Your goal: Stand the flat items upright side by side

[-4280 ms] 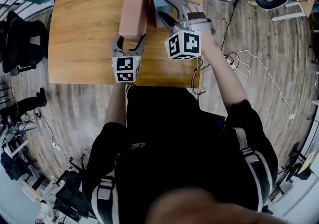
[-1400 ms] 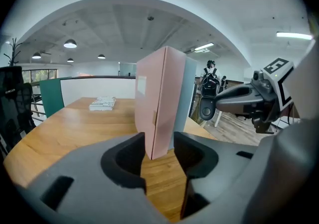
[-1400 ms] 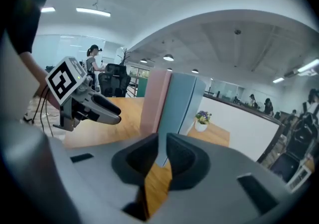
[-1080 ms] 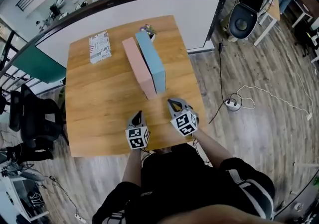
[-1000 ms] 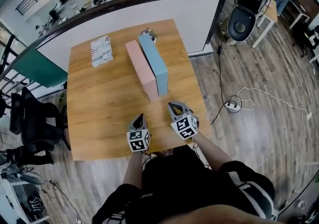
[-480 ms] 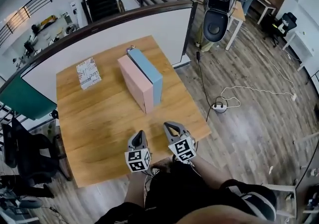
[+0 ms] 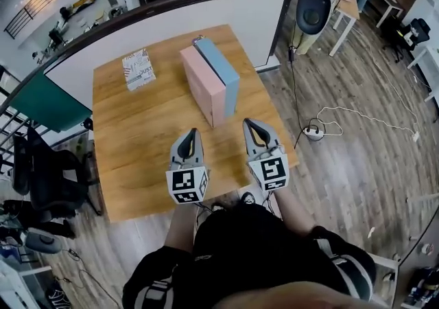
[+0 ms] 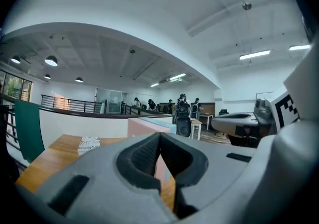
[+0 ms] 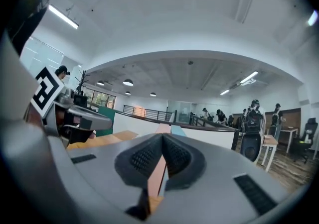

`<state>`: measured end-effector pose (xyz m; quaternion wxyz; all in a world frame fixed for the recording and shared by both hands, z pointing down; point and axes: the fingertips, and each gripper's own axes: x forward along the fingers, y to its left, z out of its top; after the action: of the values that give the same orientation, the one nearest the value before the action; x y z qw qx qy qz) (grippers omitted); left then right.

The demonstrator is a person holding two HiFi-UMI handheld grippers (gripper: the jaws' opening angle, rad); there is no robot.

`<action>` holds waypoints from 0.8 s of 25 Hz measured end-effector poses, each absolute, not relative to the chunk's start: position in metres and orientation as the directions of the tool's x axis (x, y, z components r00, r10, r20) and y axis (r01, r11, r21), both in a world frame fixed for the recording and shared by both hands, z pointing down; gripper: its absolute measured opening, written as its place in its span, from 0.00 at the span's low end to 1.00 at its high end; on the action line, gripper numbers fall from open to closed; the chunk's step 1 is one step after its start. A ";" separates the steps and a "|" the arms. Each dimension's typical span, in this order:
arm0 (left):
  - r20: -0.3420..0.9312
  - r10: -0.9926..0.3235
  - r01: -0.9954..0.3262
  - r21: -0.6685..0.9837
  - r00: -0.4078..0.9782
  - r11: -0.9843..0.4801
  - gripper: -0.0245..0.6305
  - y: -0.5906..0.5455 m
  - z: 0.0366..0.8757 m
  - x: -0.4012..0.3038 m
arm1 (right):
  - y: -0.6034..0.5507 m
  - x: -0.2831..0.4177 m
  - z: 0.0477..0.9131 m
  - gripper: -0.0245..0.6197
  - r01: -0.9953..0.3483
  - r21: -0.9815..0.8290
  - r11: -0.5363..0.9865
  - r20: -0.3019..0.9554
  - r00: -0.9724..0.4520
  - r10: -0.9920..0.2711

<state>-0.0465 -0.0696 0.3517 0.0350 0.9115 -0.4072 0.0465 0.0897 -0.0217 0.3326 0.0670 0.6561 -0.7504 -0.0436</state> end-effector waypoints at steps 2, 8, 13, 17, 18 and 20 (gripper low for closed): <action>0.094 -0.745 -0.750 0.034 0.660 -0.660 0.04 -0.070 0.344 -0.047 | -0.022 0.089 0.320 0.05 -0.976 0.166 0.141 0.016 -0.141 -0.990; 0.062 -0.769 -0.771 0.010 0.636 -0.637 0.04 -0.074 0.330 -0.052 | -0.027 0.099 0.307 0.05 -0.978 0.173 0.120 -0.016 -0.125 -0.992; 0.044 -0.780 -0.780 -0.013 0.625 -0.626 0.04 -0.074 0.324 -0.048 | -0.028 0.103 0.307 0.05 -0.974 0.193 0.122 -0.009 -0.126 -0.992; 0.031 -0.769 -0.769 0.010 0.639 -0.639 0.04 -0.067 0.320 -0.040 | -0.023 0.103 0.300 0.05 -0.973 0.187 0.134 -0.027 -0.141 -0.990; 0.028 -0.765 -0.766 0.014 0.643 -0.643 0.04 -0.065 0.319 -0.038 | -0.022 0.102 0.297 0.05 -0.972 0.190 0.138 -0.032 -0.147 -0.989; 0.026 -0.762 -0.762 0.008 0.648 -0.648 0.04 -0.063 0.318 -0.034 | -0.021 0.098 0.292 0.05 -0.968 0.204 0.143 -0.040 -0.155 -0.987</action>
<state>-0.0343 -0.0634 0.3176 0.0093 0.9076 -0.4197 0.0101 0.0980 -0.0212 0.2925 0.0517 0.6481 -0.7543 -0.0908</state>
